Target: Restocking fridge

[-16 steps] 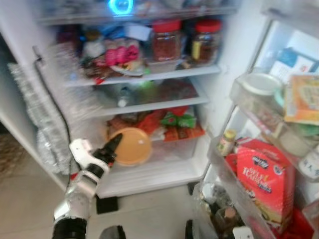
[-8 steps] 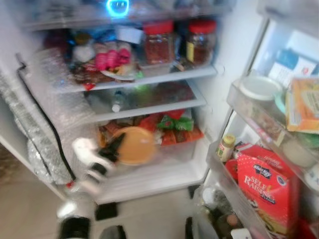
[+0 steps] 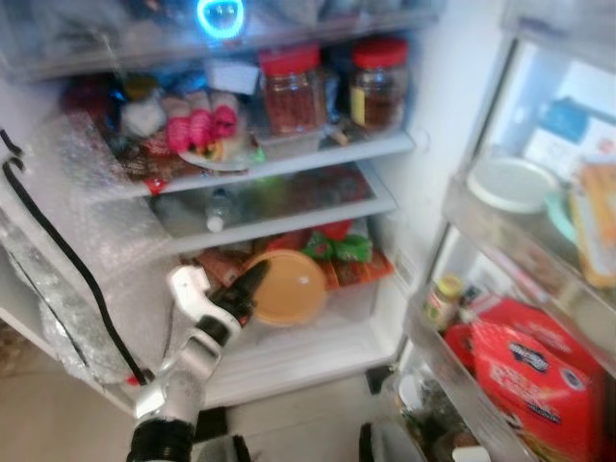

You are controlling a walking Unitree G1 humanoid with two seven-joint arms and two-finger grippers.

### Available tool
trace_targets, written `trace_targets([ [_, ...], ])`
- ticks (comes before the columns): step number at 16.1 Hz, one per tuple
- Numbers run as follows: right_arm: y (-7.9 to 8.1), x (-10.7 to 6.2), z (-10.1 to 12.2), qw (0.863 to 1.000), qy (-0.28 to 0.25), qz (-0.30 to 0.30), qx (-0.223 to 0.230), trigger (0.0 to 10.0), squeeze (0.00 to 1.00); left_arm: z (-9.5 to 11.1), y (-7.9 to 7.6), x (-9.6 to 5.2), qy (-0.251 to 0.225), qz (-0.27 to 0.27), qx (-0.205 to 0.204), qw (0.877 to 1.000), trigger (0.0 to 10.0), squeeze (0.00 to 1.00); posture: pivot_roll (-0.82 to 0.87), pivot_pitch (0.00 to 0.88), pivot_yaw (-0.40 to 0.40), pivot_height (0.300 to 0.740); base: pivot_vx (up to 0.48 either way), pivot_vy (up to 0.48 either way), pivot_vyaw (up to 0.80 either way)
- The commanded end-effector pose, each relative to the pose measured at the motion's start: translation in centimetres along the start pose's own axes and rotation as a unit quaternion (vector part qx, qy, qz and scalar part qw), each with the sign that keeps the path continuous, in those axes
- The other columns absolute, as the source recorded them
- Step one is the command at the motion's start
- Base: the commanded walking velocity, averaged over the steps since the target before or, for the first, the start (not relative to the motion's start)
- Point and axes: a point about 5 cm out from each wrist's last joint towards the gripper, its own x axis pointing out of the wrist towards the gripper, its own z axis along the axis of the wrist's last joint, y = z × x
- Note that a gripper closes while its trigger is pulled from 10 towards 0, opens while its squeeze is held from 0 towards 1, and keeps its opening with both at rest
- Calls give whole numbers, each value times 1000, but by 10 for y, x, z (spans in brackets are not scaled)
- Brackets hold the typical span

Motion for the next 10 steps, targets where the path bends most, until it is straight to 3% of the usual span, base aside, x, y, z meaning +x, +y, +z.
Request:
trace_targets([
  [1, 3, 1, 6, 1000, -12, 2, 3, 10000, 0, 15, 6, -5, -16, 10, 19, 1000, 10000, 0, -130, 0, 8, 602, 285, 0, 0],
  [10, 2, 1, 6, 1000, -12, 3, 2, 10000, 0, 14, 6, -5, -14, 8, 22, 1000, 10000, 0, -130, 4, 7, 602, 282, 0, 0],
])
